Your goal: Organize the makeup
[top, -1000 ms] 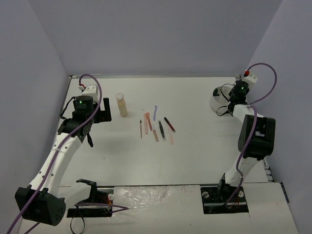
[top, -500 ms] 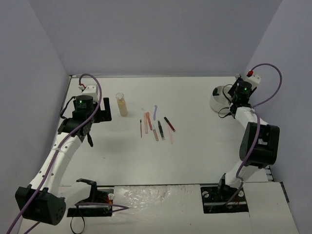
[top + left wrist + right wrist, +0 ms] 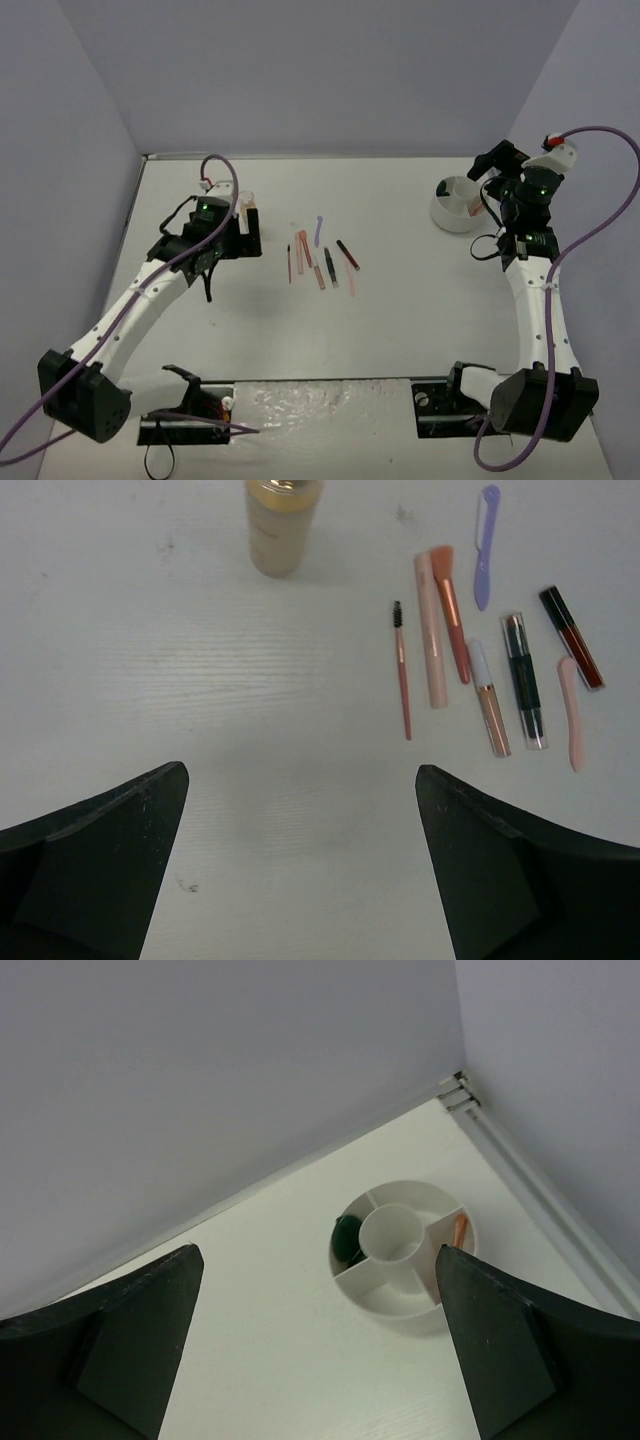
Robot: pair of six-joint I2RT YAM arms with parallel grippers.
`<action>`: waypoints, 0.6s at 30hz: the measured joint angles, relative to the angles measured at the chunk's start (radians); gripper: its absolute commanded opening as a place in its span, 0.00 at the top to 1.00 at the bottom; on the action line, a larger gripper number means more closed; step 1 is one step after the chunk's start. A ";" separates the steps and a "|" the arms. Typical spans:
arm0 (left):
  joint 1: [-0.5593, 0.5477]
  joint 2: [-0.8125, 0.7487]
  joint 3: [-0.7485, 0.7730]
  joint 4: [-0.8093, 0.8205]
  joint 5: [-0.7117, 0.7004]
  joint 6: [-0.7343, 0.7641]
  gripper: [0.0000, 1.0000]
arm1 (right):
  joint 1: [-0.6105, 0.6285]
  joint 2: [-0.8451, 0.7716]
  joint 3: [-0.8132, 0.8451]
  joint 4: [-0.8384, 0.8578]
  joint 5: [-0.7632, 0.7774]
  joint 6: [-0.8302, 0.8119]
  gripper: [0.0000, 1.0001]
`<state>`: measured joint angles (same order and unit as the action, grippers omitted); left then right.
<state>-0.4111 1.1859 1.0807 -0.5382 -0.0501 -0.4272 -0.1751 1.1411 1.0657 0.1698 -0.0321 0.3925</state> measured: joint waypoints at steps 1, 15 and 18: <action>-0.031 0.021 0.008 -0.002 -0.008 -0.013 0.03 | 0.001 -0.045 -0.027 -0.013 -0.023 0.015 0.00; -0.194 0.437 0.131 -0.002 -0.140 -0.150 0.38 | 0.145 -0.271 -0.241 -0.120 -0.100 0.078 0.00; -0.210 0.500 0.159 -0.004 -0.149 -0.163 0.44 | 0.160 -0.290 -0.252 -0.125 -0.098 0.073 0.00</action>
<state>-0.6215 1.6862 1.2401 -0.5422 -0.1993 -0.5906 -0.0150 0.8507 0.8138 0.0453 -0.1306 0.4658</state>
